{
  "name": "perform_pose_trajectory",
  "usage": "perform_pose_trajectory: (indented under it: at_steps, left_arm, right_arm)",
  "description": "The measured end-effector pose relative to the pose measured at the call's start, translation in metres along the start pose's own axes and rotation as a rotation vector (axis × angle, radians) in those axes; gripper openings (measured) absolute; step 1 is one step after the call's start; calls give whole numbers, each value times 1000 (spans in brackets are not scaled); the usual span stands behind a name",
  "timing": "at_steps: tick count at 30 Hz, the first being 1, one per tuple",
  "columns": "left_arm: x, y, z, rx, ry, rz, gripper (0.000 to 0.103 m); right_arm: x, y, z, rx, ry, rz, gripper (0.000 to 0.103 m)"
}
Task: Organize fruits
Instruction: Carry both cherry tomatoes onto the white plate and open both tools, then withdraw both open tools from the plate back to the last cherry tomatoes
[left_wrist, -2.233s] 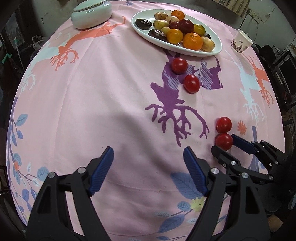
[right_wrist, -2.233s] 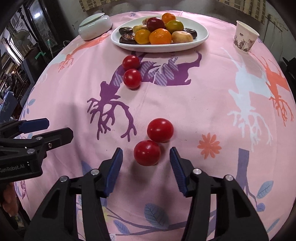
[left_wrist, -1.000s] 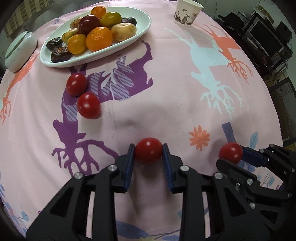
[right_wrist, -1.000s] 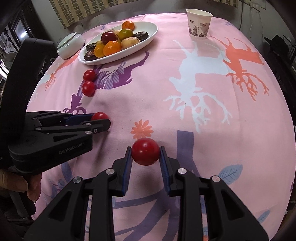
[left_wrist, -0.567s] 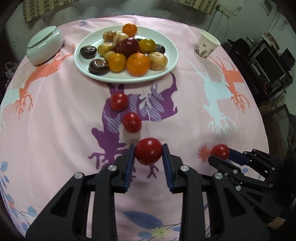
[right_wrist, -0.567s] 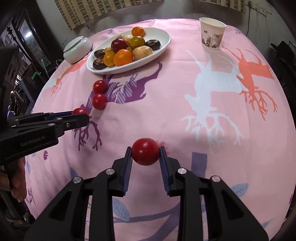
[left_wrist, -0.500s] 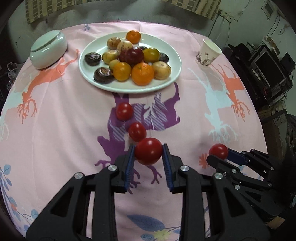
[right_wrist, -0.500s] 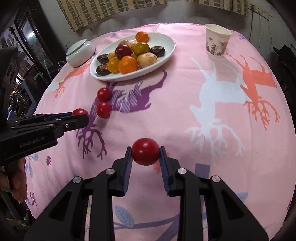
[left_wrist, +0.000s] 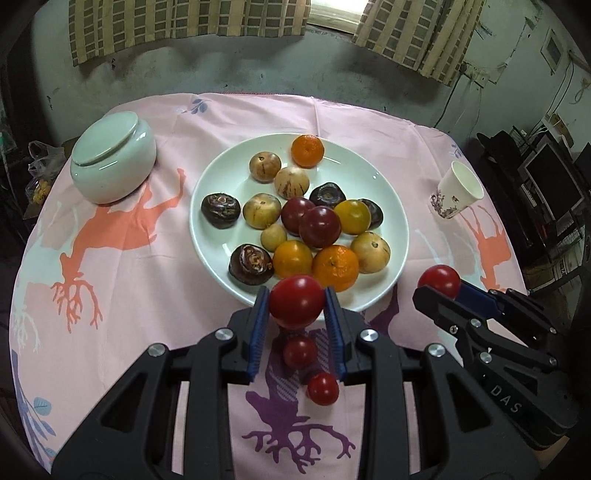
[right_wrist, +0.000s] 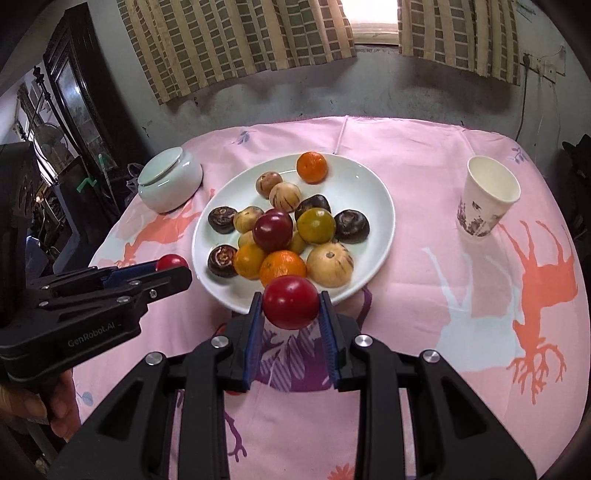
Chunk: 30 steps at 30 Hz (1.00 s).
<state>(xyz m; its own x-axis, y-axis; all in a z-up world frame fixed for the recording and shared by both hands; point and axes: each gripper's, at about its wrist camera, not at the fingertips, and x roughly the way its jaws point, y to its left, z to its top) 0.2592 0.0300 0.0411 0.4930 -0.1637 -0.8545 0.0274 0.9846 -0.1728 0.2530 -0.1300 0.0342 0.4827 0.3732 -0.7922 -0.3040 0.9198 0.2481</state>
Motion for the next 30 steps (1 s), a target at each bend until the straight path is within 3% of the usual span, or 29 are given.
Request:
perform_pose_trajectory:
  at_steps: [11,13,15,19,27,30]
  left_arm:
    - [55,6,4,-41,64,13,30]
    - [58,9,3,-52,64,26,39]
    - [56,11,3,-61,53,34,49]
    - [47,15,2,-68,31,51,55]
    - [29,24,-21,-97,48,63,58]
    - [21,27,-35,-110,50,66,64]
  right_arm:
    - [60,-8,11,66,87,22,30]
    - [65,-12,10,90,102,39,31]
    - [68,-15,8,102,107,30,31]
    - [66,-20,5,108,95,2,31]
    - [57,-37,3,174,74,20,32]
    - [47,-39,1,188,52,18,33]
